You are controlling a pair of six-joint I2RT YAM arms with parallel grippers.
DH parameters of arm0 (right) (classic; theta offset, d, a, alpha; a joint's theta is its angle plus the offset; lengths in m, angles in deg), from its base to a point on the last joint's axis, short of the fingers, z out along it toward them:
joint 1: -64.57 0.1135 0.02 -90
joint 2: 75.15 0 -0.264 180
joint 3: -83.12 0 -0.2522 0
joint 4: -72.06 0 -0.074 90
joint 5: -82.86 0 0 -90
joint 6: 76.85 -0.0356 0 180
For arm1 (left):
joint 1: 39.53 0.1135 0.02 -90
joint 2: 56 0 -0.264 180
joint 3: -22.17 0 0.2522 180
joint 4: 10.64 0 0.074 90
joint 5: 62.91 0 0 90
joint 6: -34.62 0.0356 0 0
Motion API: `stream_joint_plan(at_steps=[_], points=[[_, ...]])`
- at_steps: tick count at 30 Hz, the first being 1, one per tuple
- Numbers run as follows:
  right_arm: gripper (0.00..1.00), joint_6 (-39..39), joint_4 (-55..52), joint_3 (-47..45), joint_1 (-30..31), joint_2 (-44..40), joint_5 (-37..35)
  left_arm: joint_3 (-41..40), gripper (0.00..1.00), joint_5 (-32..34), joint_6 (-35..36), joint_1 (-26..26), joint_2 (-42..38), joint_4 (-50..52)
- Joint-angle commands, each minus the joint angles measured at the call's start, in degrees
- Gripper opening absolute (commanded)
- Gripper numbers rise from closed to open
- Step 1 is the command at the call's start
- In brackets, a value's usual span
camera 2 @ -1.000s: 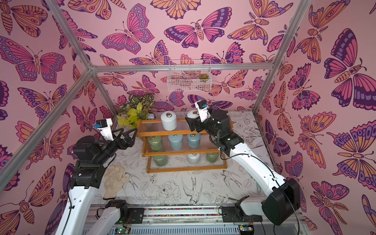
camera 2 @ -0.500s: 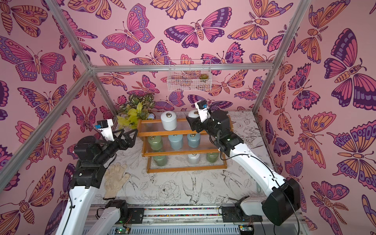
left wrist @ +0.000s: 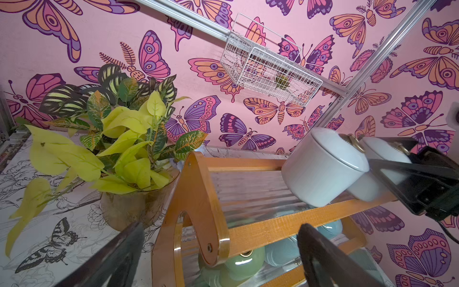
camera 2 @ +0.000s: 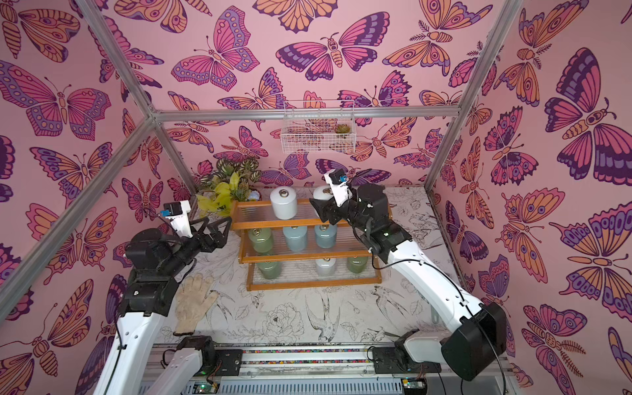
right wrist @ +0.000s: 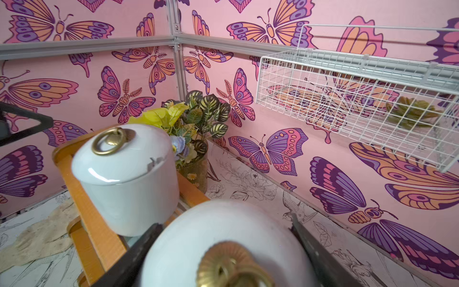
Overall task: Remove the tea canisters from the shelf
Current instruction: Pick up the tea canister from the shelf, then place the tea canister at the center of the board.
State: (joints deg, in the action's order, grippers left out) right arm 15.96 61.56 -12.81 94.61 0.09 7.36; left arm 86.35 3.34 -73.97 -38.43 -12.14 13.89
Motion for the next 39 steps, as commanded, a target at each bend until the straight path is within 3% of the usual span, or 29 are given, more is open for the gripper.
stream_joint_plan(at_steps=[1,9,17,23,27,33,39], points=[[0.19,-1.7,6.9,2.2,0.1,-4.3,4.3,-0.7,0.99,0.9,0.7,-0.2,0.4,-0.1],[0.20,-3.3,10.8,-3.6,3.0,-9.8,10.5,-0.6,0.99,1.9,0.9,-0.2,1.0,-0.1],[0.20,-0.2,12.0,-11.4,15.5,-9.8,8.9,-0.4,0.99,4.3,1.0,-0.2,0.8,0.0],[0.20,1.7,15.1,-15.0,25.4,-2.4,7.2,-0.7,0.99,5.8,0.8,-0.2,1.8,0.0],[0.18,0.7,22.7,-17.5,29.1,4.8,6.9,-1.3,0.99,6.2,0.9,-0.2,1.5,-0.2],[0.20,-3.0,39.6,-21.9,30.9,14.0,7.0,-1.6,0.99,5.1,0.4,-0.2,1.4,0.4],[0.22,-5.2,48.6,-22.5,32.0,24.6,6.4,-2.1,0.99,4.6,-0.8,-0.3,1.2,0.5]])
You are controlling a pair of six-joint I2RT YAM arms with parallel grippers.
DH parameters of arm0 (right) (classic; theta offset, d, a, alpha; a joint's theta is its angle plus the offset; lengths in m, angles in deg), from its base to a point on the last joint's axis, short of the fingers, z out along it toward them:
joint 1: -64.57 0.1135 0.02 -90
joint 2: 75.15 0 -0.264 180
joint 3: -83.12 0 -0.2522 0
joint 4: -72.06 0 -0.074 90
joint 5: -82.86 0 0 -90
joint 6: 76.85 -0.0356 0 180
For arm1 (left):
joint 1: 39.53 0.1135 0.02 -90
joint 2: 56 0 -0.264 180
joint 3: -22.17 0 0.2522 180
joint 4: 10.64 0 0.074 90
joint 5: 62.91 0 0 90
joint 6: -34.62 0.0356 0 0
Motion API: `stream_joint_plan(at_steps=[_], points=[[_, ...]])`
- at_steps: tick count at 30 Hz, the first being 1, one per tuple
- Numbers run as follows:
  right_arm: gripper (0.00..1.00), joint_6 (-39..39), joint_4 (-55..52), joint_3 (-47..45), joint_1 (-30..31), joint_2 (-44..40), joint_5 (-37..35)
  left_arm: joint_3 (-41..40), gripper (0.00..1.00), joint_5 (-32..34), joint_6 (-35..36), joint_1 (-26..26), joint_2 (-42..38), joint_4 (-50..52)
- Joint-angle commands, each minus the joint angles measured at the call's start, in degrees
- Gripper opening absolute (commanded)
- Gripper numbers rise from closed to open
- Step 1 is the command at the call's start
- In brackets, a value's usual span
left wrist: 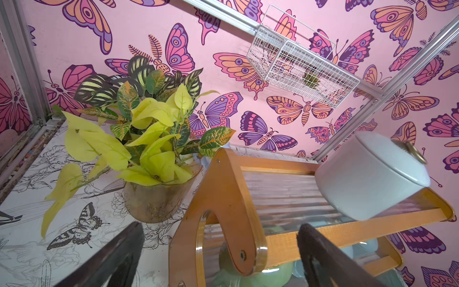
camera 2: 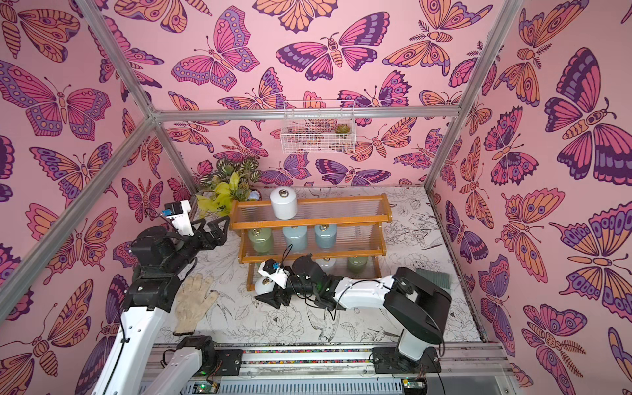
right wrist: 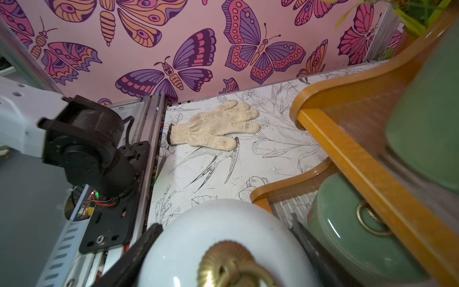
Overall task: Remove the tea canisters from the shelf
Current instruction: Place the tea canister at the center of the board.
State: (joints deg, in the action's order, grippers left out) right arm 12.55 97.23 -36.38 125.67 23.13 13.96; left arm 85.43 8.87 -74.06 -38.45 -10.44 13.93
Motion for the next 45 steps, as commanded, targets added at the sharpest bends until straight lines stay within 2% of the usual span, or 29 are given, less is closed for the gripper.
stream_joint_plan(at_steps=[1,11,16,22,26,32,39,45], points=[[0.23,-1.8,14.2,1.1,1.2,2.9,-0.4,-1.3,0.99,-1.2,-0.7,-0.3,-0.5,0.5],[0.32,0.3,27.1,-0.8,1.9,14.7,-0.5,-2.7,0.99,-2.0,0.1,-0.8,-0.5,0.9],[0.36,1.6,28.8,-1.3,2.0,19.1,-0.2,-3.2,0.99,-1.5,0.3,-1.0,-0.8,0.9],[0.51,3.4,30.4,-2.7,2.3,21.5,1.1,-4.3,0.99,-1.1,0.5,-1.1,-1.2,0.9],[0.66,5.2,27.7,-2.9,2.8,20.1,1.6,-4.8,0.99,-1.1,1.3,-1.2,-1.6,0.8],[0.97,8.6,18.3,-0.7,2.9,16.2,1.4,-5.3,0.99,-1.3,2.5,-1.2,-2.2,0.8],[0.99,12.2,12.6,1.1,2.8,10.6,0.5,-5.2,0.99,-1.0,3.2,-1.2,-2.9,0.7],[0.99,15.4,1.4,5.2,2.9,-2.0,-0.2,-4.4,0.99,-1.3,3.2,-1.2,-4.1,0.5]])
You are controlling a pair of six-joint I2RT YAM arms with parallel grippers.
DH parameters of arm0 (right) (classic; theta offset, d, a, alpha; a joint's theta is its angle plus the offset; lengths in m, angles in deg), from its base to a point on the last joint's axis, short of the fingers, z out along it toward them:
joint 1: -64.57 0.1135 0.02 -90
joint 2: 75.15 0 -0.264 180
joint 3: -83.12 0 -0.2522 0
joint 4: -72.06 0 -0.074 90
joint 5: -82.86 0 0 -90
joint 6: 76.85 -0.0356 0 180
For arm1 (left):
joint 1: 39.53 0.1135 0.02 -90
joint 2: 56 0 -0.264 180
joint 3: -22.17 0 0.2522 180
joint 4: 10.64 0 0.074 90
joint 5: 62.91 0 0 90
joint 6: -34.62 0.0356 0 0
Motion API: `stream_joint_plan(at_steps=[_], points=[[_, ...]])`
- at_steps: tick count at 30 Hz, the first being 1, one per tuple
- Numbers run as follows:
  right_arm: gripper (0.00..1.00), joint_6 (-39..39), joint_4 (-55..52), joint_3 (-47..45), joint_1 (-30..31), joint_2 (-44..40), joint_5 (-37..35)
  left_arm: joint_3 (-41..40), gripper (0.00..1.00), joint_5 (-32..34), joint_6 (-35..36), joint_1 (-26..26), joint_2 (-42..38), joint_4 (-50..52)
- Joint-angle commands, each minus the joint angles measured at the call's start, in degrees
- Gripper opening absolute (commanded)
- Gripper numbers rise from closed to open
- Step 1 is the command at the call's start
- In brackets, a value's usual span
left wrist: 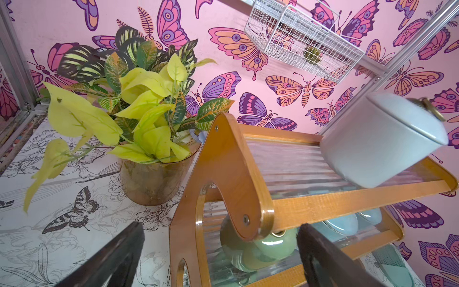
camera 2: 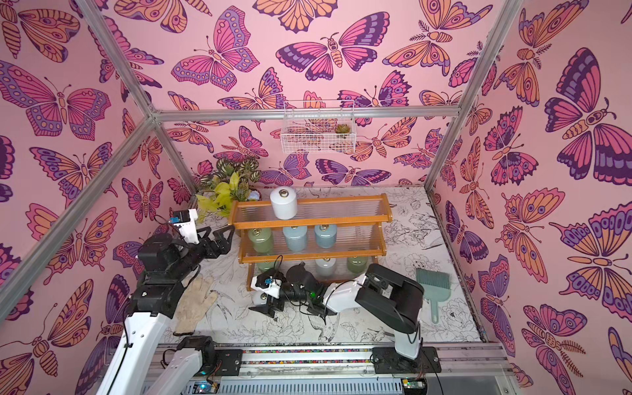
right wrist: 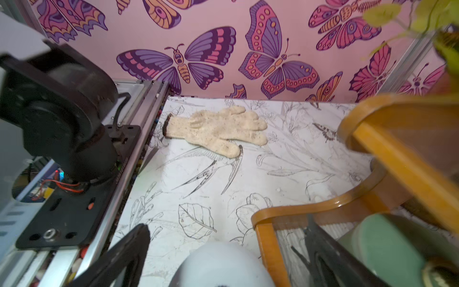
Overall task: Remove the tea canisters from the shelf
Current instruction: Place the tea canister at the center of the board, then pick up the tea canister from the shelf.
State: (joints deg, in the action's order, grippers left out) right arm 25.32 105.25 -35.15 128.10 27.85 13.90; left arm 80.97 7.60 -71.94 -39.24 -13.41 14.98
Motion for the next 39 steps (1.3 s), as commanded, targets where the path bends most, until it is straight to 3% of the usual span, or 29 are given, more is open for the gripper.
stream_joint_plan(at_steps=[1,4,7,10,14,19,26,32,39], points=[[0.99,2.6,-9.6,5.3,0.5,-8.5,-0.4,0.1,0.99,0.1,1.0,-0.4,-1.5,-0.6],[0.99,2.1,-18.2,9.9,0.5,-16.7,-3.1,0.1,0.99,0.5,0.5,-0.4,-2.5,-0.5],[0.99,1.9,-25.4,15.1,0.4,-22.5,-12.6,0.2,0.99,-1.1,0.5,-0.4,-3.4,-0.6],[0.99,6.3,-30.8,20.8,0.2,-25.2,-22.8,1.0,0.99,-5.5,1.8,-0.4,-4.2,-0.6],[0.99,9.8,-36.3,28.1,-1.9,-25.2,-28.0,2.6,0.99,-11.4,3.0,-0.4,-4.4,-0.5],[0.99,6.0,-44.2,37.1,-9.0,-21.4,-26.7,4.3,0.99,-16.8,2.6,-0.4,-4.1,-0.5],[0.99,-5.0,-47.8,42.1,-20.1,-15.0,-14.7,5.2,0.99,-21.9,2.1,-0.4,-3.8,-0.5],[0.99,-5.6,-46.7,41.5,-21.2,-13.4,-8.2,4.5,0.99,-22.9,1.7,-0.4,-4.8,-0.5],[0.99,-6.0,-47.2,41.5,-21.3,-9.3,-7.6,4.2,0.99,-23.5,0.9,-0.4,-5.5,-0.6]])
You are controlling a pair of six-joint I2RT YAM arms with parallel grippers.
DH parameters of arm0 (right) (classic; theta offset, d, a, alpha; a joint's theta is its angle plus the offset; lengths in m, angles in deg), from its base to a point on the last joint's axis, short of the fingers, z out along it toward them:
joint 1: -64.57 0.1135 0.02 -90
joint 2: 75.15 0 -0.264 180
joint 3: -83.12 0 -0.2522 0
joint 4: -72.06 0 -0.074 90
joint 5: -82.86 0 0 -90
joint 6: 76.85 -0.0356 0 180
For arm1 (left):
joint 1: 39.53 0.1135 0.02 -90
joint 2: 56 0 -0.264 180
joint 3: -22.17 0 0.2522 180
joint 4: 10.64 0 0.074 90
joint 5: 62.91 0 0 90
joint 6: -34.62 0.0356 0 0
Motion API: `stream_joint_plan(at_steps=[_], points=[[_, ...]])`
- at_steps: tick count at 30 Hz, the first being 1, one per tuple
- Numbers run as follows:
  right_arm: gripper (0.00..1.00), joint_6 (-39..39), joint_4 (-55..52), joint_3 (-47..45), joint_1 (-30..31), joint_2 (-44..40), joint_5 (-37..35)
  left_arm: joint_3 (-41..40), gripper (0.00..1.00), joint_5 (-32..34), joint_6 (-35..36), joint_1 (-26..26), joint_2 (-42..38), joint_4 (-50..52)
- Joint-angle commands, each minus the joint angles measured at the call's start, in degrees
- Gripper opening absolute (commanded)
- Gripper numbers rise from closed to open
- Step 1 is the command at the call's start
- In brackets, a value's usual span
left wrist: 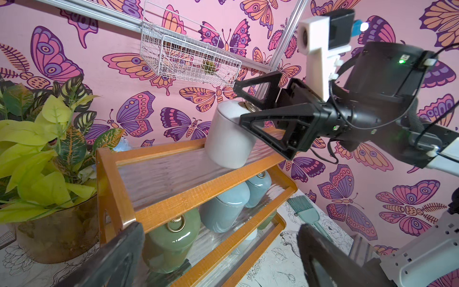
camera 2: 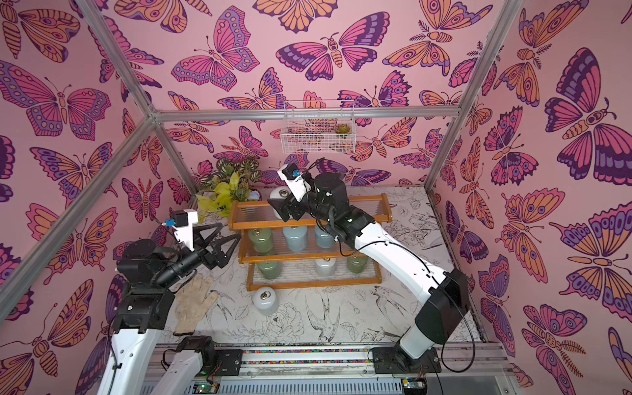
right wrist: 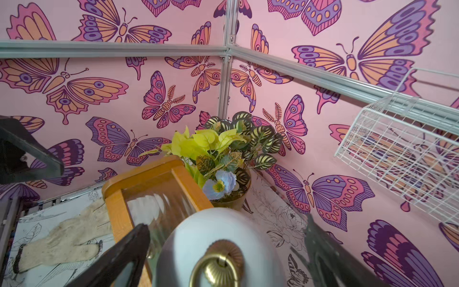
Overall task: Remove the tea canisters from the shelf
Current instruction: Pick up the tea canister from the shelf.
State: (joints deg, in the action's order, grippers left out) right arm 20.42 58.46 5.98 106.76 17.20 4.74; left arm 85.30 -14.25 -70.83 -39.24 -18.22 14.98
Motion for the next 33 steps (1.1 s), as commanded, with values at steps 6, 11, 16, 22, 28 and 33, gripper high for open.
stream_joint_plan(at_steps=[6,11,16,22,28,33], points=[[0.99,-1.0,1.5,-1.3,0.1,2.9,0.4,-0.7,0.99,-1.7,-0.3,-0.4,-0.6,-0.5],[0.90,-1.3,3.5,-2.3,0.2,3.5,0.5,-0.8,0.99,-1.0,-0.1,-0.4,-0.3,-0.6],[0.54,-1.4,7.4,-5.0,0.1,2.5,1.2,-1.0,0.99,-0.4,0.0,-0.4,-0.2,-0.6],[0.39,-0.4,10.4,-6.9,0.1,1.2,3.1,-1.5,0.99,0.4,0.0,-0.4,0.1,-0.5],[0.38,0.1,13.6,-8.3,0.1,-1.9,5.0,-1.9,0.99,1.3,0.1,-0.4,0.2,-0.6],[0.38,-0.5,15.2,-10.8,0.2,-7.7,8.1,-2.0,0.99,1.9,0.3,-0.4,0.1,-0.5]])
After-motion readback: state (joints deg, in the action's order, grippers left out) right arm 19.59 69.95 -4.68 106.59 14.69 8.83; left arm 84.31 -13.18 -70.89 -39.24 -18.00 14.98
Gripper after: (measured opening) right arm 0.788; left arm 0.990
